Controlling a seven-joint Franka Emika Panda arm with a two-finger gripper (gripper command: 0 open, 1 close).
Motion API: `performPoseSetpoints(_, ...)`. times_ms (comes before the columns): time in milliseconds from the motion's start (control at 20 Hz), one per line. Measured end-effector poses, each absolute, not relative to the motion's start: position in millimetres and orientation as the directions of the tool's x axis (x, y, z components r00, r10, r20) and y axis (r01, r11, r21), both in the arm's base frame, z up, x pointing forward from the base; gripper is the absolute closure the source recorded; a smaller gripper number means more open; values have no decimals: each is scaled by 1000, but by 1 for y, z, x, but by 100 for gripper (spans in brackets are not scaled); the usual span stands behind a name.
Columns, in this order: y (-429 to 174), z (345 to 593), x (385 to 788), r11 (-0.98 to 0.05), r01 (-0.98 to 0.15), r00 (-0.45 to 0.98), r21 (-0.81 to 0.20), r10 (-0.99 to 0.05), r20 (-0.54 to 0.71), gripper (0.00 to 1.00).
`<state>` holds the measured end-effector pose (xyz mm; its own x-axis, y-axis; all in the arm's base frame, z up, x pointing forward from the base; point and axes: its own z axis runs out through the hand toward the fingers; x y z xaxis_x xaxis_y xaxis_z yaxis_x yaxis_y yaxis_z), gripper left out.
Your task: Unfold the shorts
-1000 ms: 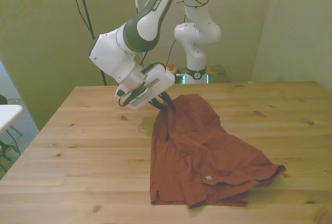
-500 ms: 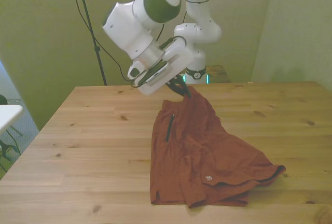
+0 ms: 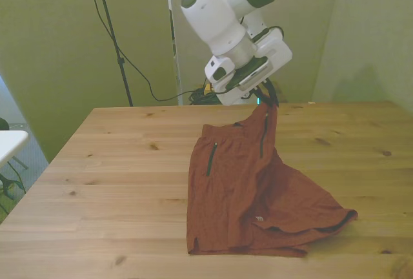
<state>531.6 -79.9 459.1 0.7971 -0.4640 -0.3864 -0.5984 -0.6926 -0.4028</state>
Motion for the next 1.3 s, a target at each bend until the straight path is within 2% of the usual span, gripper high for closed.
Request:
performPoseSetpoints(50,-69,458,530,-710,-584,806,-393,-450,-385,0)
performPoseSetpoints(450,5,438,507,-818,-467,861,-337,-333,-384,0)
performPoseSetpoints(750,43,443,487,-854,-392,891,-342,-261,-371,0)
performPoseSetpoints(900,16,454,496,-820,-450,884,-354,-351,-310,0)
performPoseSetpoints(1100,-100,468,526,-700,-603,796,-382,-554,-242,0)
performPoseSetpoints(1300,-192,458,562,-529,-714,669,-458,-707,-227,0)
